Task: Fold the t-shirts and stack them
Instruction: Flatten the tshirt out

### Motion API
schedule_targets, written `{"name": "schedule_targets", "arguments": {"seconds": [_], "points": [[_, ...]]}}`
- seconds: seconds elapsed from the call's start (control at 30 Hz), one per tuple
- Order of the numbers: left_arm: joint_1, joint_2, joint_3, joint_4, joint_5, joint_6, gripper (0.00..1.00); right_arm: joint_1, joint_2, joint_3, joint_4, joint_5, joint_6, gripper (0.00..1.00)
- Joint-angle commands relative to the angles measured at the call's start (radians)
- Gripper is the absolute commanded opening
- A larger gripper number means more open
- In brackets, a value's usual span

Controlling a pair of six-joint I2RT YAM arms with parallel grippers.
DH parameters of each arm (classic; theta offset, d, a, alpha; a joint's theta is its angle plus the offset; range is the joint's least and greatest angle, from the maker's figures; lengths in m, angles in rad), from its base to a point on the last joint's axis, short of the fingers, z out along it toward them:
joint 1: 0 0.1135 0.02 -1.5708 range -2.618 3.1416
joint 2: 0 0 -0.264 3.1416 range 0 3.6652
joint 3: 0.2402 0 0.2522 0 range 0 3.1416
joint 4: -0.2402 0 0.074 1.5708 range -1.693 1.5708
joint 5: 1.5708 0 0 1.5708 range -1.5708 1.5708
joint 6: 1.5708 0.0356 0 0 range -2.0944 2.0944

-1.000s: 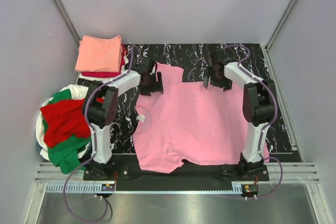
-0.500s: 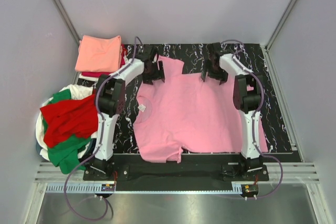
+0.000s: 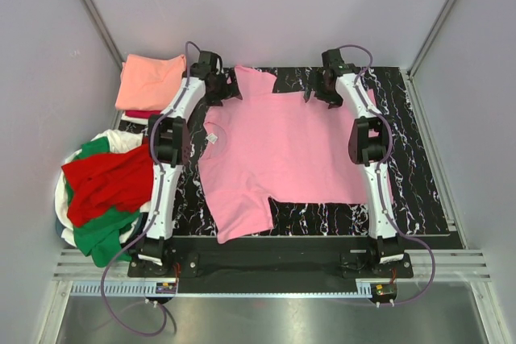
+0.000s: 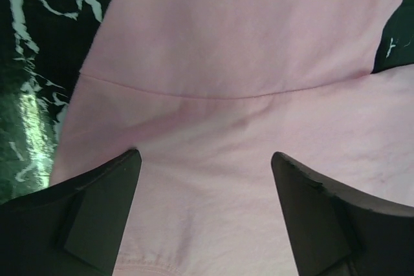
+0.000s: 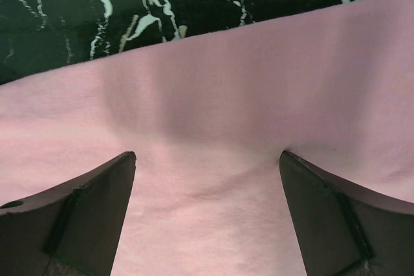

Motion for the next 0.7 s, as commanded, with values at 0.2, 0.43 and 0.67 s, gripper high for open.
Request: {"name": "schedule_targets", "arguments": {"seconds": [0.2, 0.43, 0.67], "points": [[0.014, -0.363, -0.104, 0.036, 0.007, 0.050, 0.99, -0.010, -0.170, -0.022, 0.052, -0.108, -0.049, 1.00], [-0.026, -0.849, -0.684, -0.018, -0.096, 0.026, 0.96, -0.010, -0.698, -0.530, 0.180, 0.074, -0.012, 1.00], [-0.280, -1.298, -1.326, -0.058, -0.228, -0.110, 0.93, -0.037, -1.354, -1.276, 0.304, 0.401, 0.294, 1.00]]}}
